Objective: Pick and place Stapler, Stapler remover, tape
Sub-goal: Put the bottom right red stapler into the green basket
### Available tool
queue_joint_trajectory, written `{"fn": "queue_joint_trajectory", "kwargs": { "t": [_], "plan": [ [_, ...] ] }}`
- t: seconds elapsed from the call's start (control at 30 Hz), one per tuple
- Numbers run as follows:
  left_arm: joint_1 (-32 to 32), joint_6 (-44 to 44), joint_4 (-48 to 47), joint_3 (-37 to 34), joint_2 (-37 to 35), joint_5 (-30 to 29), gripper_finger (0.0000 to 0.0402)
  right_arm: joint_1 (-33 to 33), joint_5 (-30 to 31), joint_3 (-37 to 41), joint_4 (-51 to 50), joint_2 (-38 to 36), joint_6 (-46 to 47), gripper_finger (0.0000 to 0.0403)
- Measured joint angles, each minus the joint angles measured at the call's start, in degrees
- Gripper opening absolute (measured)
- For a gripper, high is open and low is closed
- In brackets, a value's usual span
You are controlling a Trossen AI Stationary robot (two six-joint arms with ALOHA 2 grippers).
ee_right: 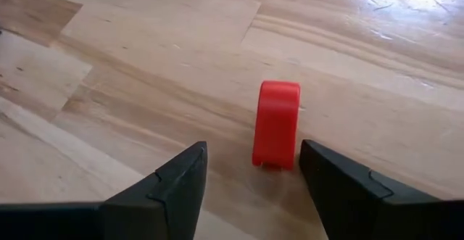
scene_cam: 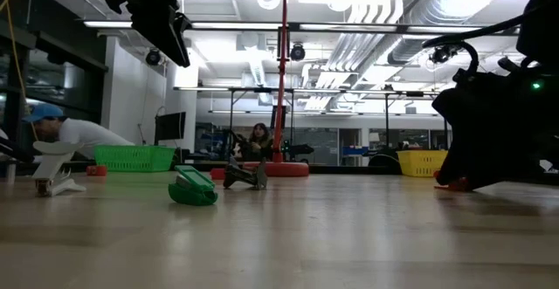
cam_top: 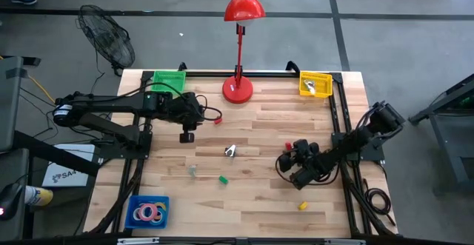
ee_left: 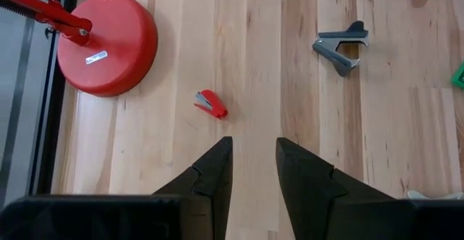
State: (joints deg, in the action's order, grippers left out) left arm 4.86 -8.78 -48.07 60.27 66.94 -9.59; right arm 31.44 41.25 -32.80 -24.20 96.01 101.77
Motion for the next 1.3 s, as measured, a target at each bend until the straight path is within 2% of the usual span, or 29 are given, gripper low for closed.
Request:
{"fn": "queue_joint_trajectory", "kwargs": {
  "t": [0.4, 0.53, 0.87, 1.07, 1.3],
  "plan": [
    [0.0, -1.2, 0.0, 0.0, 0.0, -0.2, 0.0104, 0.0, -0.2, 0.3, -1.5, 0.0, 4.7, 0.0093],
    [0.0, -1.5, 0.0, 0.0, 0.0, -0.5, 0.0104, 0.0, -0.2, 0.3, -1.4, -0.1, 4.7, 0.0065],
    [0.0, -1.5, 0.0, 0.0, 0.0, -0.6, 0.0104, -0.4, -3.8, 0.5, -2.1, -5.5, 1.3, 0.0062],
    [0.0, -3.3, 1.1, 0.0, 0.0, 0.2, 0.0104, -2.5, -11.8, 0.6, 0.0, -13.8, -9.0, 0.006],
    [0.0, -8.5, 8.5, 0.0, 0.0, 3.6, 0.0104, -6.6, -14.1, 0.5, 7.1, -24.6, -26.1, 0.006]
  ]
}}
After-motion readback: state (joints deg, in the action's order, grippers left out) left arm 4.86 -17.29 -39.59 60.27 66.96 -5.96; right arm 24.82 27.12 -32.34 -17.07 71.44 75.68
